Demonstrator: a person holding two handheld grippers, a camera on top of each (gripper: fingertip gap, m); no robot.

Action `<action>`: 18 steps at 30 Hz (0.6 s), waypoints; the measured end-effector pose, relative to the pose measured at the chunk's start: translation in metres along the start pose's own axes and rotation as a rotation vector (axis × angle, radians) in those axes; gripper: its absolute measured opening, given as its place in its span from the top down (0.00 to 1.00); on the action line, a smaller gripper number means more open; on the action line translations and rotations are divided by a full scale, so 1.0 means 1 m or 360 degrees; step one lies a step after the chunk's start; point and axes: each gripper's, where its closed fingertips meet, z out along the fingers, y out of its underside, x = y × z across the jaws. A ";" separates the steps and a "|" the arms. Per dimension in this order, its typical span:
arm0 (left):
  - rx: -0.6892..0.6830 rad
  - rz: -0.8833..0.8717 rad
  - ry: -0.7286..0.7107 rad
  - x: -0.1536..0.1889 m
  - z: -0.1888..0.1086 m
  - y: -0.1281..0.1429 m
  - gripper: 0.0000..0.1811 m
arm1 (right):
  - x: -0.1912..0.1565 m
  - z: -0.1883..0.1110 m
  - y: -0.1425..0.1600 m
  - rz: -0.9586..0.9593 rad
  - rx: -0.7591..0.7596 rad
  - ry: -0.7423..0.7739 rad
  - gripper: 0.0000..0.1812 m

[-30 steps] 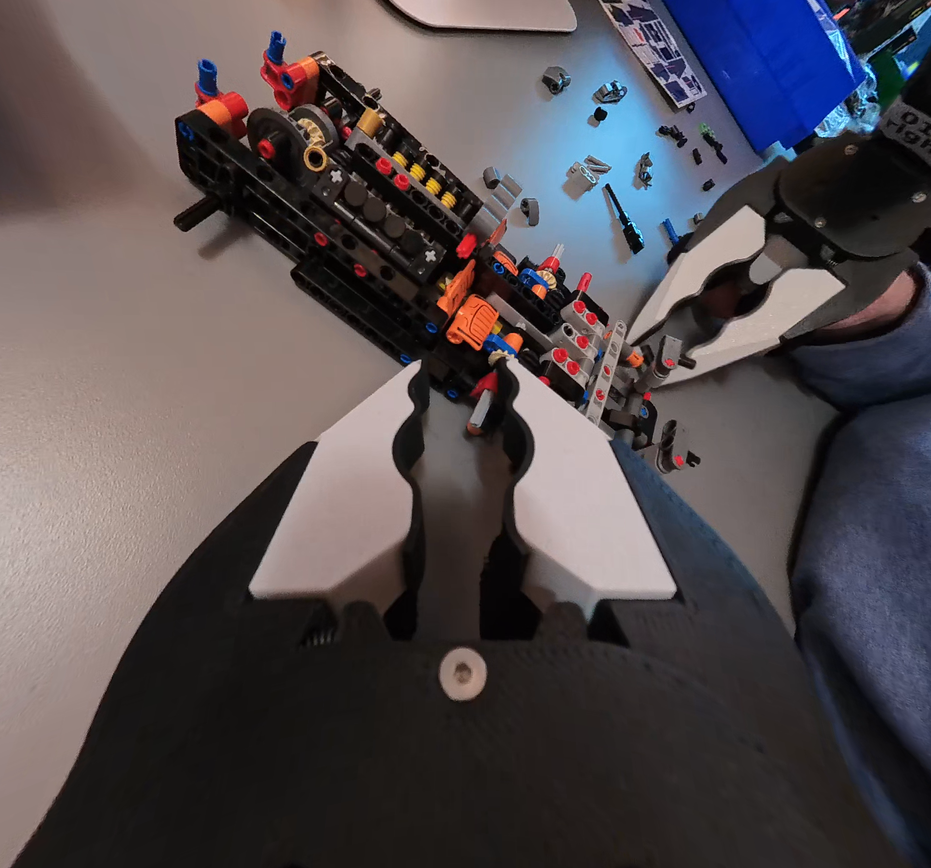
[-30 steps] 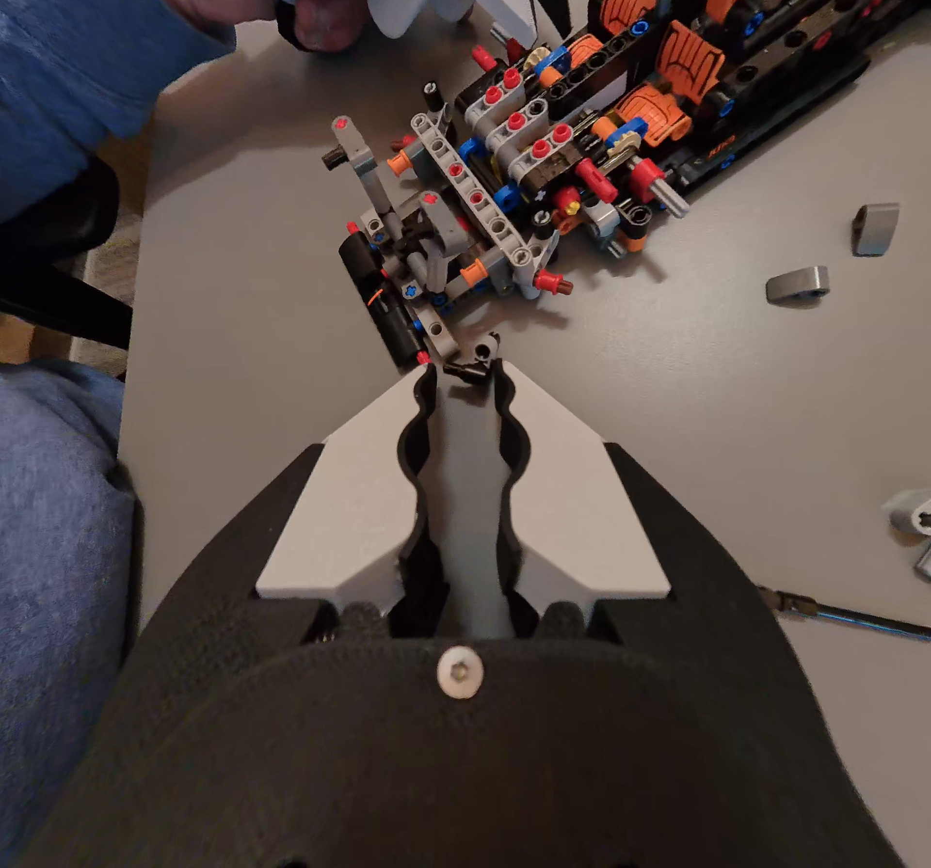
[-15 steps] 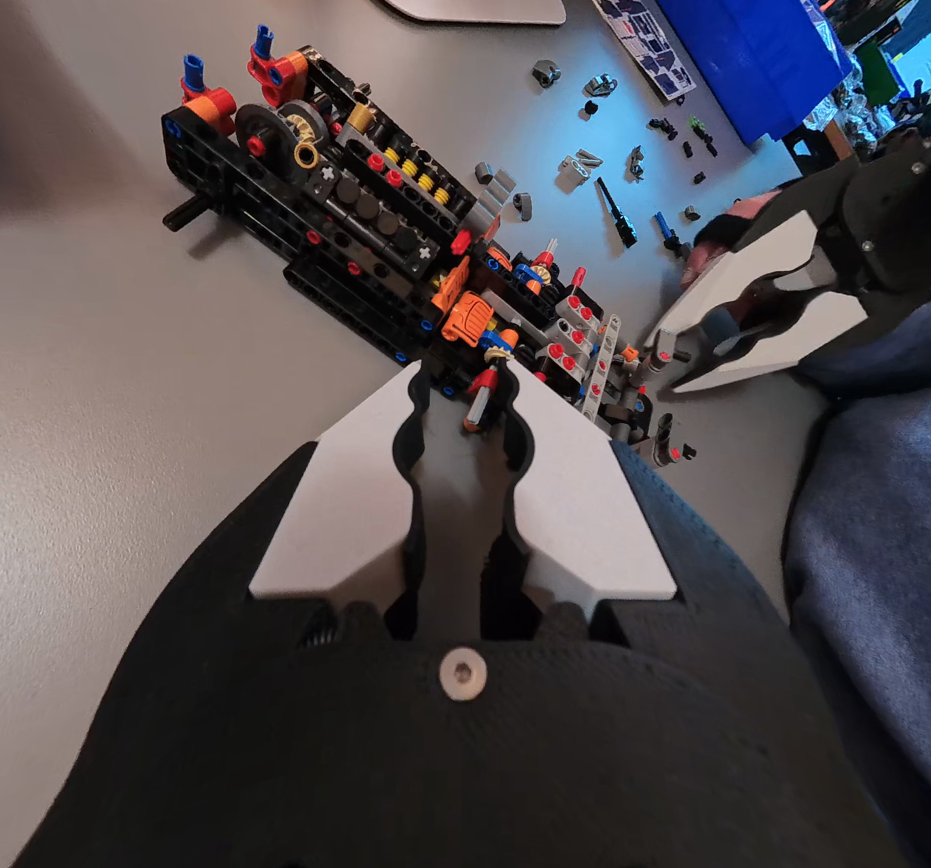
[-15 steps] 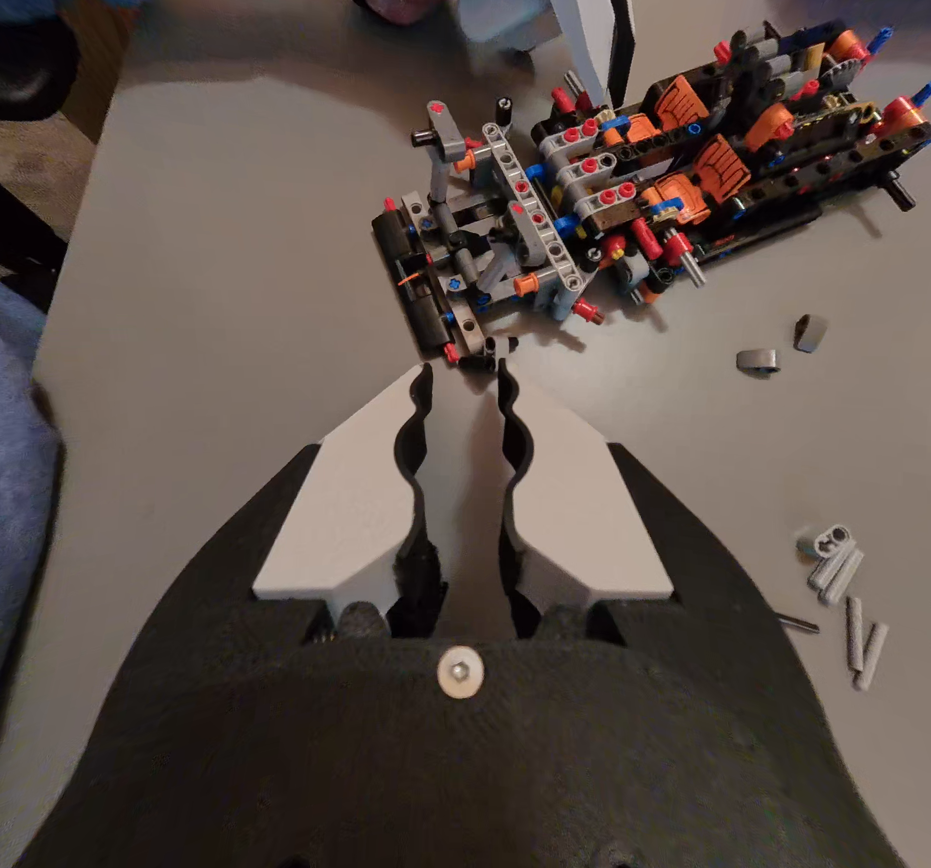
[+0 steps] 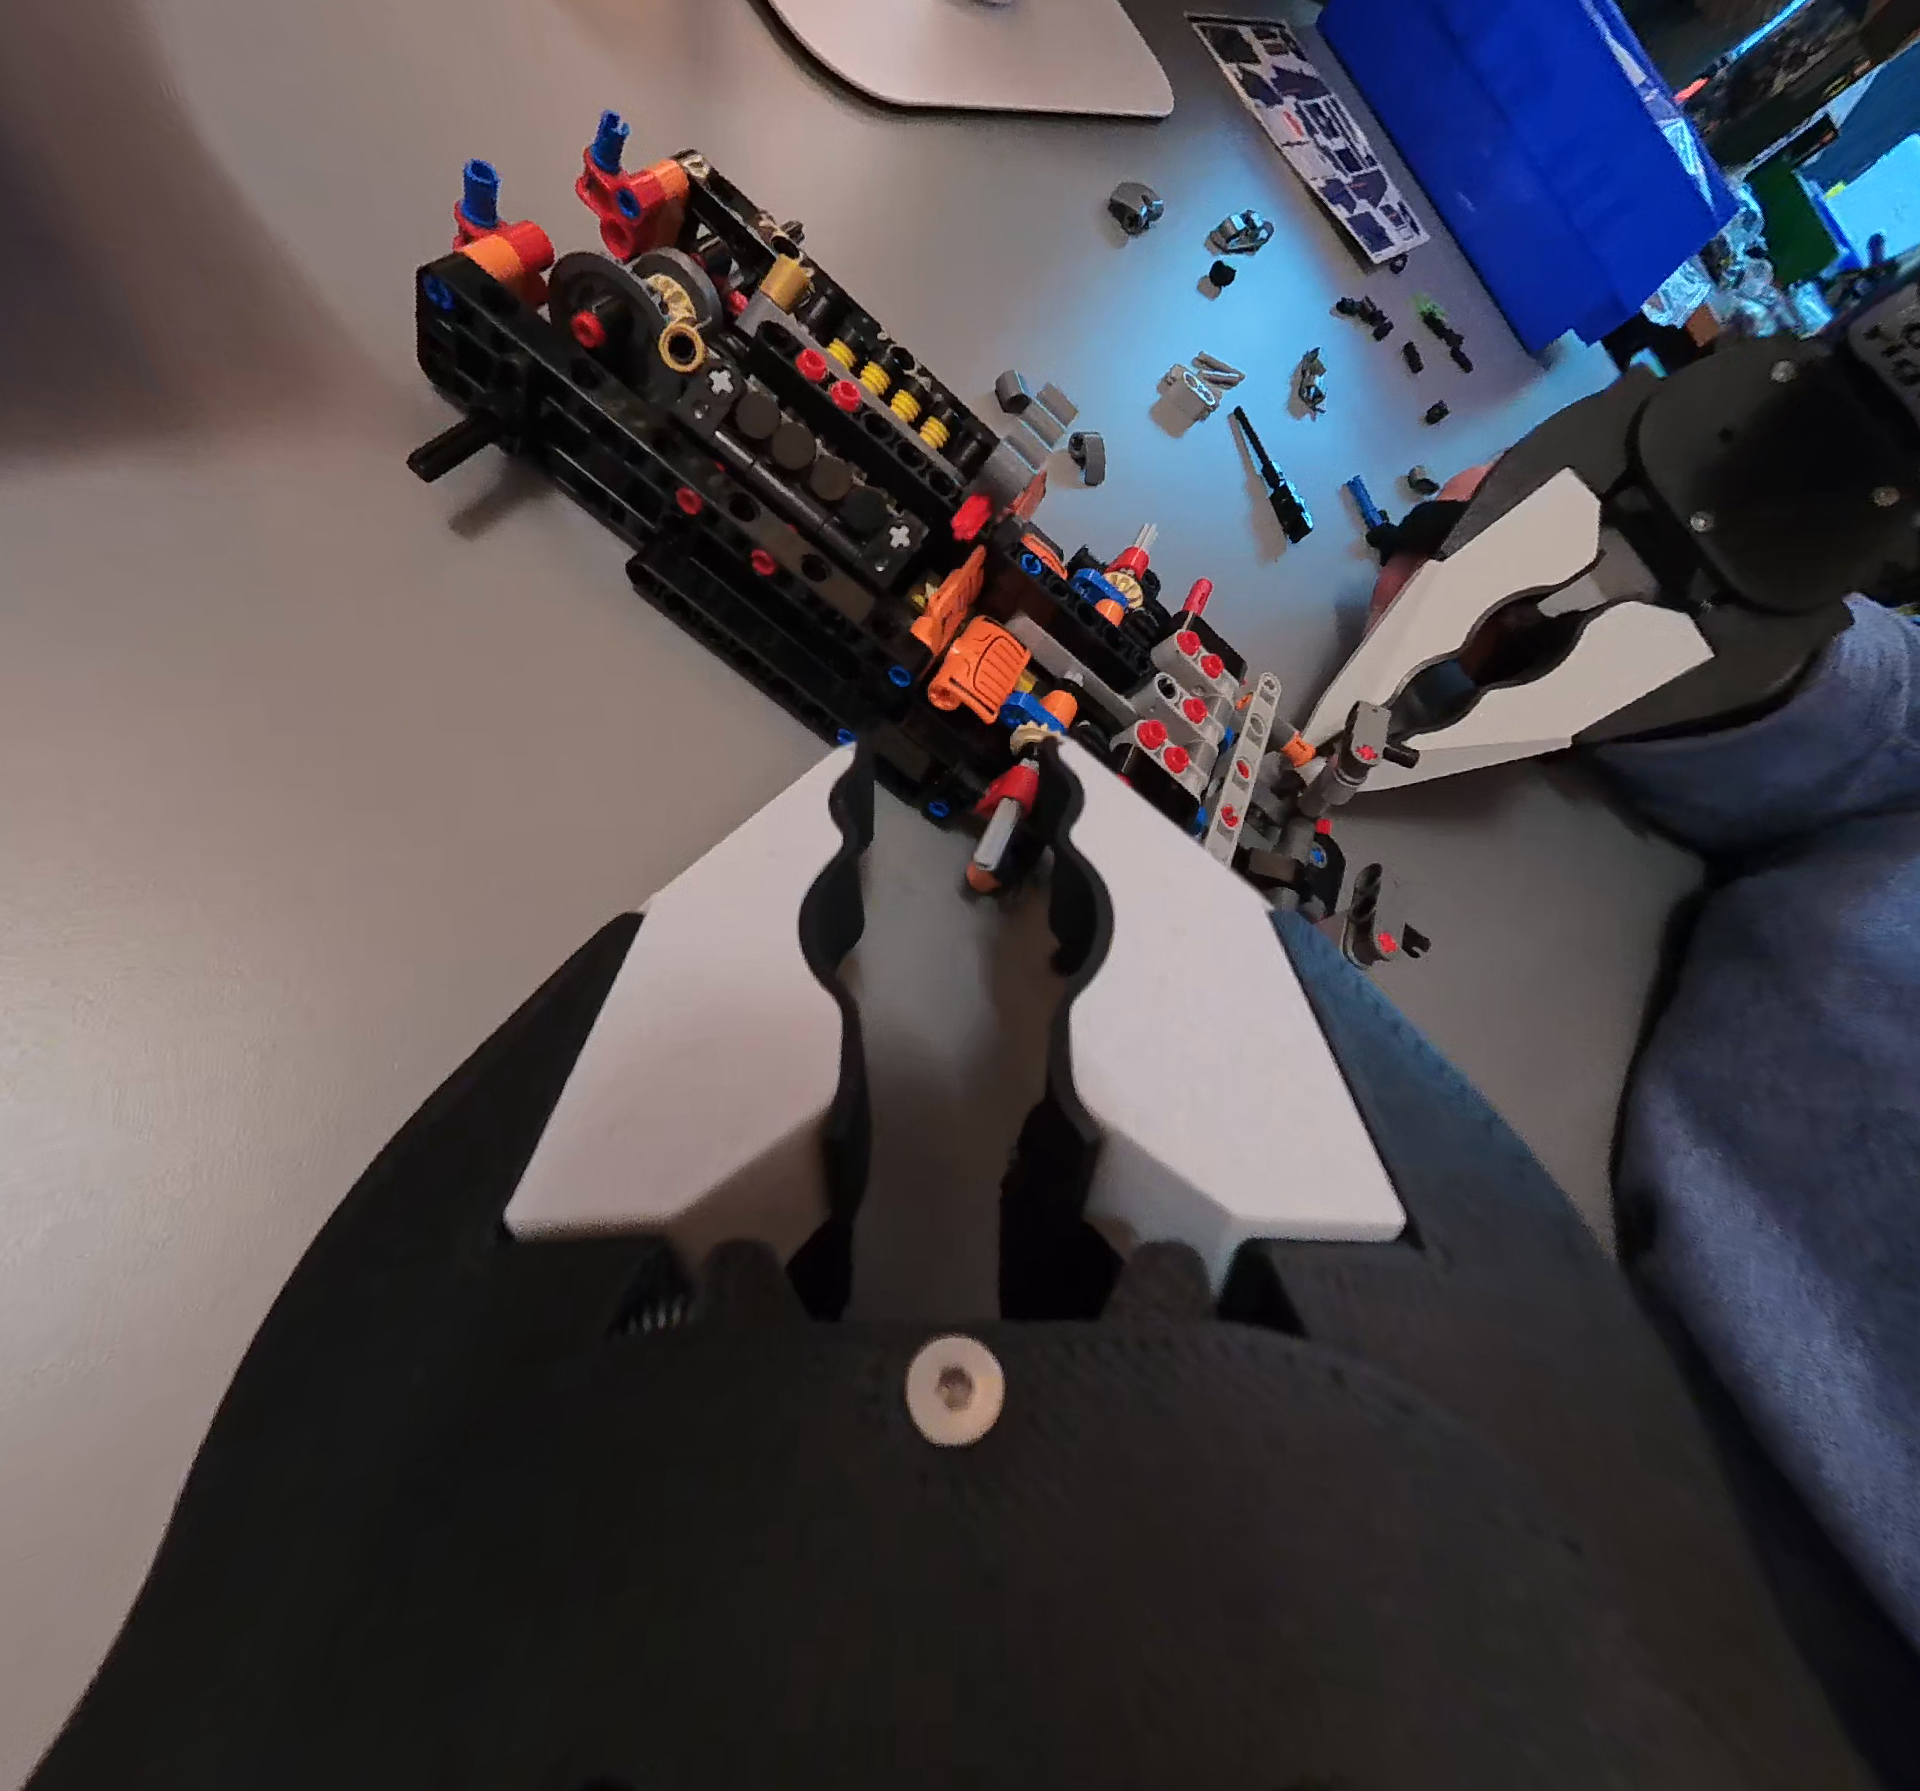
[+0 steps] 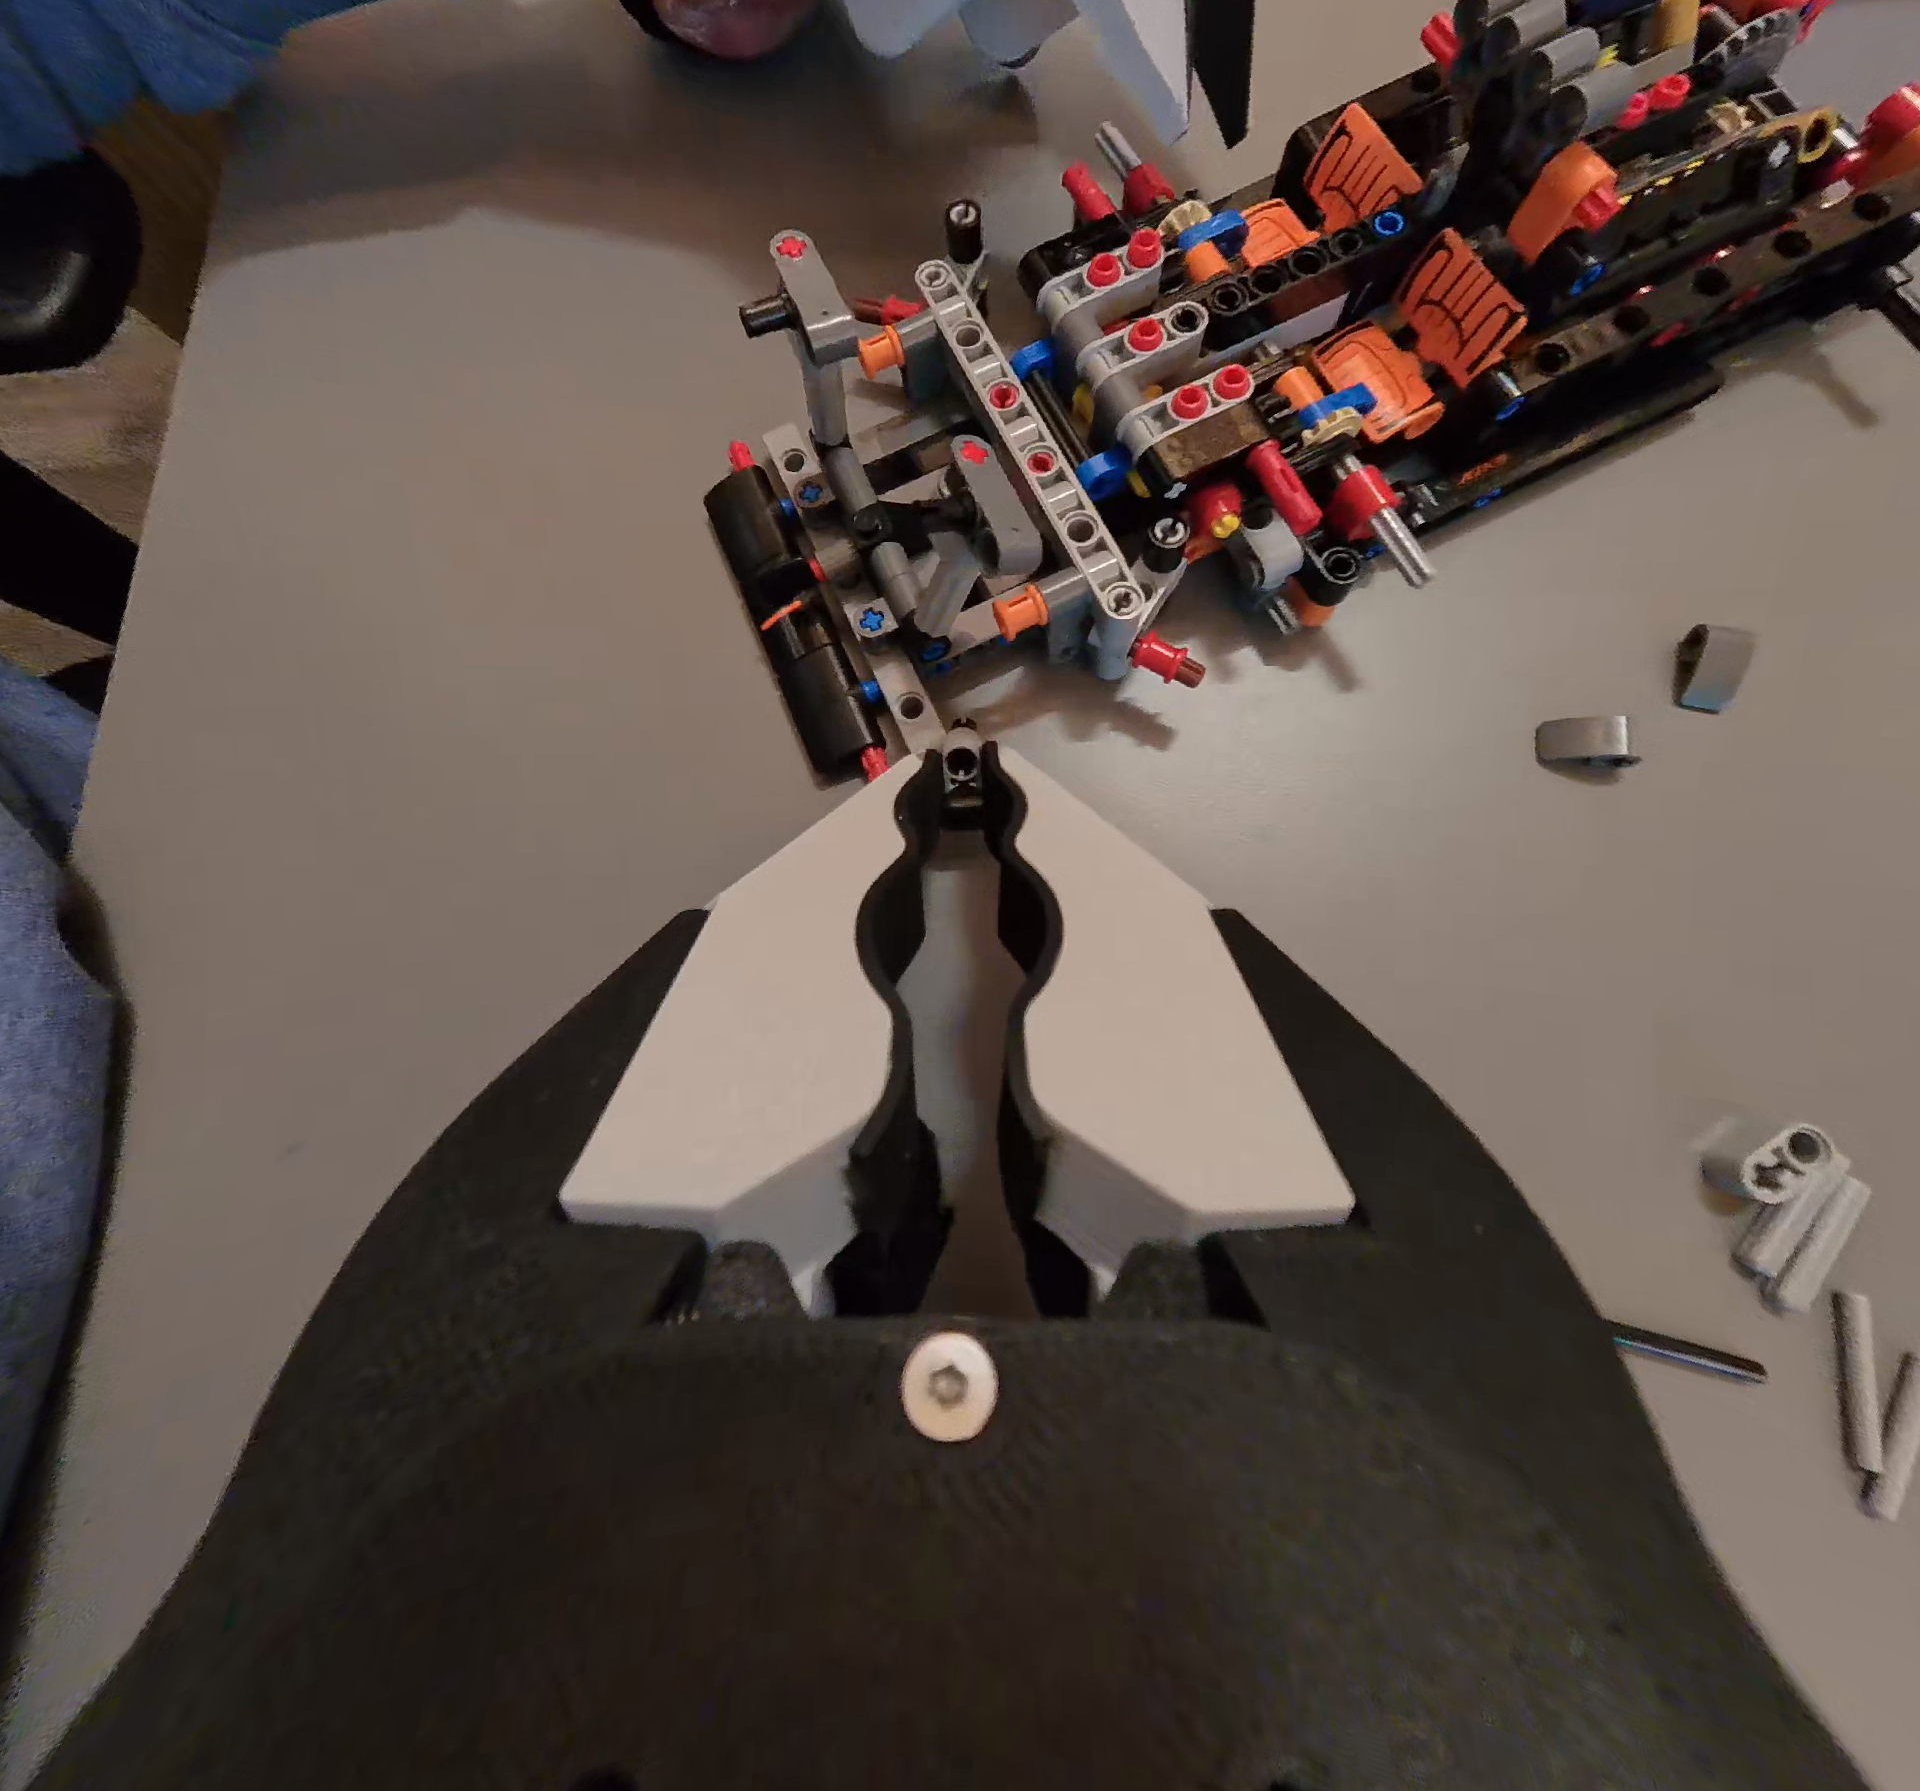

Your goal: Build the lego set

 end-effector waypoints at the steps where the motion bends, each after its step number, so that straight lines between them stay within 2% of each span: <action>1: -0.0001 0.0007 -0.0005 0.001 0.000 0.001 0.84 | -0.001 0.000 0.000 0.0027 0.0011 -0.0023 0.98; 10: 0.0042 -0.0015 -0.0052 0.002 -0.013 0.004 0.84 | -0.010 -0.016 -0.009 0.0214 0.0137 -0.0175 0.98; 14: 0.0143 0.0131 -0.0217 0.009 -0.032 -0.006 0.84 | -0.011 -0.031 -0.017 0.0319 0.0271 -0.0252 0.98; 18: 0.0254 0.0331 -0.0302 0.039 -0.044 -0.020 0.83 | -0.011 -0.050 -0.034 0.0382 0.0441 -0.0351 0.98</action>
